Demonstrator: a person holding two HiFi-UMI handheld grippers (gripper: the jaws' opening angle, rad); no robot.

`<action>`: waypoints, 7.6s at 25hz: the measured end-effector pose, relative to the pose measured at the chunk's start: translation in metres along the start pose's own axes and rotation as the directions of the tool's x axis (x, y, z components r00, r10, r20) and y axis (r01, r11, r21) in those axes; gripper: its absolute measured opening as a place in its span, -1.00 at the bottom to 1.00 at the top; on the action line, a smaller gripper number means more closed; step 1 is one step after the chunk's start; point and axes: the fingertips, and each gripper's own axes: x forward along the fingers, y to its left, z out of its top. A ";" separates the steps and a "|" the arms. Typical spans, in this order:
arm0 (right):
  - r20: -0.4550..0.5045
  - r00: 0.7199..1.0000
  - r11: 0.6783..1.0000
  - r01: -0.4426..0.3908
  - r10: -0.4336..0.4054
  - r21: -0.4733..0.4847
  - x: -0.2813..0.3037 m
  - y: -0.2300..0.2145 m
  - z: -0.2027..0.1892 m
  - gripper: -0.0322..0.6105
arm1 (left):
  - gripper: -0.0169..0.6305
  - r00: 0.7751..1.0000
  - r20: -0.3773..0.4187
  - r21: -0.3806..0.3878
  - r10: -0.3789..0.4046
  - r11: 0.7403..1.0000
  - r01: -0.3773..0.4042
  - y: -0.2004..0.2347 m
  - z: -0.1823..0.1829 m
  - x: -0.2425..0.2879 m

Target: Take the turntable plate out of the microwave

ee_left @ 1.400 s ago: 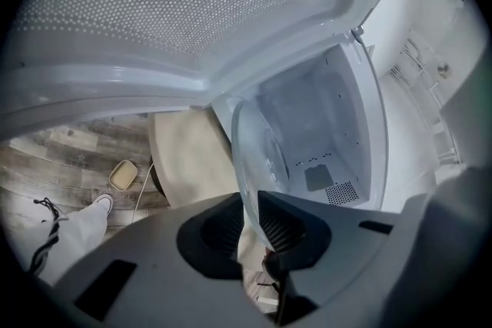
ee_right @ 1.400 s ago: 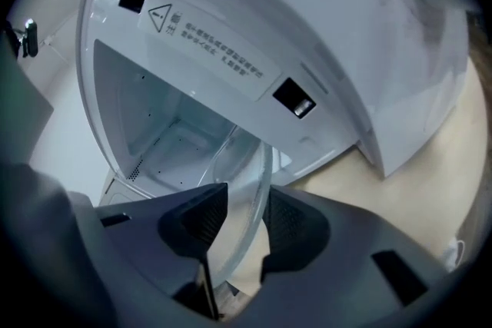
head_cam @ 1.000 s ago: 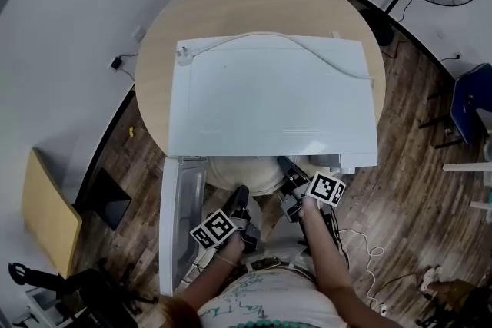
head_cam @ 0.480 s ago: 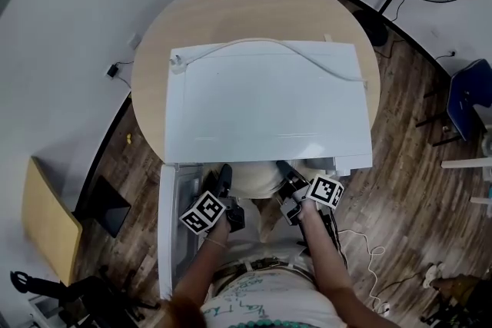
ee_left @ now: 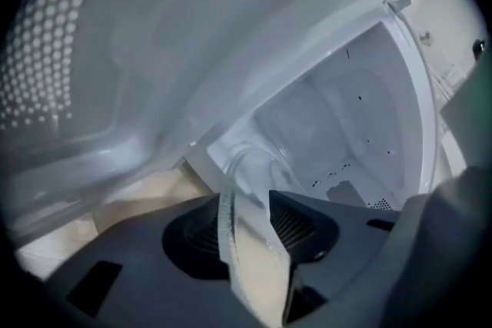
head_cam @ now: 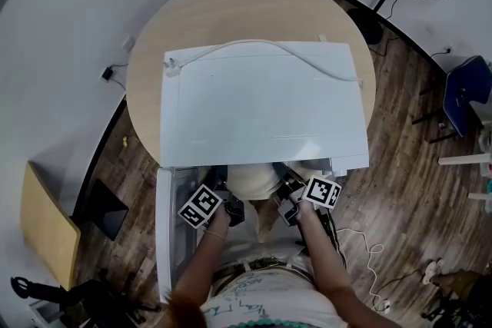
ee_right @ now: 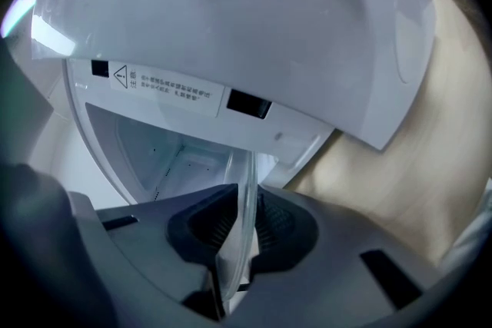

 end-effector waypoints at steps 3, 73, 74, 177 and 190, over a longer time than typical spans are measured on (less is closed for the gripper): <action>0.013 1.000 0.999 0.014 -0.014 -0.040 0.000 0.000 0.000 -0.76 | -0.50 1.000 0.013 -0.052 -0.021 0.998 0.021 0.001 -0.002 -0.004; 0.100 0.975 0.974 -0.182 0.196 -0.134 -0.188 0.122 -0.039 -0.72 | -0.71 0.944 0.155 -0.039 -0.290 0.953 0.299 -0.126 -0.056 -0.204; 0.104 0.975 0.973 -0.183 0.198 -0.137 -0.191 0.127 -0.039 -0.72 | -0.71 0.938 0.166 -0.091 -0.305 0.942 0.323 -0.132 -0.057 -0.207; 0.097 0.895 0.370 0.276 -0.435 -0.887 -0.022 0.213 0.081 -0.37 | -0.09 0.963 -0.260 0.661 0.074 0.740 0.122 -0.191 0.103 -0.078; 0.086 0.904 0.323 0.237 -0.419 -0.916 -0.025 0.213 0.088 -0.39 | -0.07 0.994 -0.059 0.839 0.091 0.545 0.000 -0.196 0.105 -0.093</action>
